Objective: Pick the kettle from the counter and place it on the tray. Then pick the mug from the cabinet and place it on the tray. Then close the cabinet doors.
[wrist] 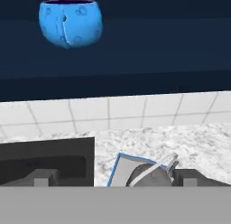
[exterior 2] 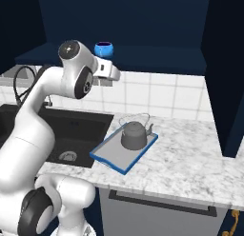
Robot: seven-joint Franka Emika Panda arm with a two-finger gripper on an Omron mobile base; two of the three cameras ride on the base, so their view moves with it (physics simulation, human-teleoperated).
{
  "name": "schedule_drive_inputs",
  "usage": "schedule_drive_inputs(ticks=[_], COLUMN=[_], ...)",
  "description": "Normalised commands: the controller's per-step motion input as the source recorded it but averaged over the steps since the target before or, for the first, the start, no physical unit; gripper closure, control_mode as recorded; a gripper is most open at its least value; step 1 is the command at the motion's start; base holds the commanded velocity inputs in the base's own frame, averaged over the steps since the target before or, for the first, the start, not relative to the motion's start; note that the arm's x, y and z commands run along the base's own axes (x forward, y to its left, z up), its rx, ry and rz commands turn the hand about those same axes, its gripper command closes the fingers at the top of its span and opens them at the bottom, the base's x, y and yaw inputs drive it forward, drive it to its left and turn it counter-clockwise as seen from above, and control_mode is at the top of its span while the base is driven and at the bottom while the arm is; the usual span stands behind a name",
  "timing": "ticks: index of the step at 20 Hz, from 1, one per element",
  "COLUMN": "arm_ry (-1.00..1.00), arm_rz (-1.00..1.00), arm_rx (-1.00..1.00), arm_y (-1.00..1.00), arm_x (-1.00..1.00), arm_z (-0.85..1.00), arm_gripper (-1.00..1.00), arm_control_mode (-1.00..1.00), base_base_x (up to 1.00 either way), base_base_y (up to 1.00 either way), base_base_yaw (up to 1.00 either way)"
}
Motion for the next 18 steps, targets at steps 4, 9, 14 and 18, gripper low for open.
schedule_drive_inputs(ticks=[4,9,14,18], arm_ry=[0.00,-0.14,-0.06,0.17], arm_rz=[0.06,0.03,0.00,0.00], arm_rx=[0.00,0.00,-0.01,0.00], arm_y=[0.16,0.30,0.38,0.13], arm_x=[0.04,0.32,0.46,0.55], arm_z=[0.63,0.23,0.16,0.00], arm_gripper=[-1.00,-1.00,-1.00,-1.00], arm_control_mode=[-1.00,-1.00,-1.00,-1.00], base_base_x=[0.00,0.00,0.00,0.00], base_base_y=[0.00,0.00,0.00,0.00], base_base_yaw=[0.00,0.00,0.00,0.00])
